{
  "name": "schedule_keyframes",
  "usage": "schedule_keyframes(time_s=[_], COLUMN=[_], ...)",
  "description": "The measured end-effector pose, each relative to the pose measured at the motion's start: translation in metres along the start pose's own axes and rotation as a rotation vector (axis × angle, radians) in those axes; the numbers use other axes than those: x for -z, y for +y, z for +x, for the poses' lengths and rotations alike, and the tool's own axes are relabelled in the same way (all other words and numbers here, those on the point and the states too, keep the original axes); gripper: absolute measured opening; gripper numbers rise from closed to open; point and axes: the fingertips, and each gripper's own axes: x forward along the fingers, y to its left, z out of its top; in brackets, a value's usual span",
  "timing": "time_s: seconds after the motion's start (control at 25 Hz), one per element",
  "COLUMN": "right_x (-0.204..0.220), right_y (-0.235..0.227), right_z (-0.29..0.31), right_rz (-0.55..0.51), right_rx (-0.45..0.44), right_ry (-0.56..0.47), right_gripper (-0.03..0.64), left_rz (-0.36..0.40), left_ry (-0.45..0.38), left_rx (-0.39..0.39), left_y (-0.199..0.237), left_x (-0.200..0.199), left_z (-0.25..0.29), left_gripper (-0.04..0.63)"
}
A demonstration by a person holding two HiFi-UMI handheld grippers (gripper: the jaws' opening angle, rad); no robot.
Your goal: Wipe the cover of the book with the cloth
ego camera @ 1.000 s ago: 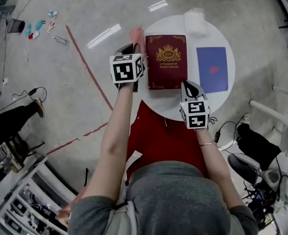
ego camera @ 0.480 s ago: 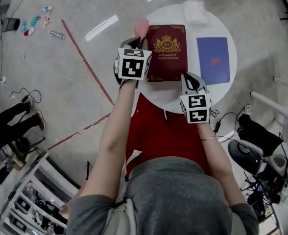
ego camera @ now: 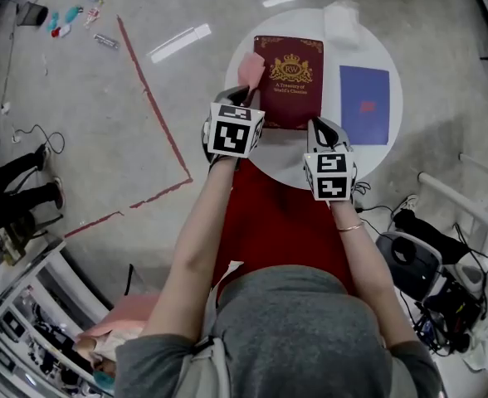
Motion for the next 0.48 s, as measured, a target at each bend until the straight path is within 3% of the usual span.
schedule_keyframes(time_s=[0.48], right_x=[0.000], right_y=[0.000], right_z=[0.001], right_rz=[-0.029], right_rx=[0.003], right_ry=[-0.030], right_gripper=[0.029], left_rz=[-0.096], left_ry=[0.005], left_rx=[0.005], left_y=[-0.021], left_x=[0.045], left_z=[-0.026], left_gripper=[0.034])
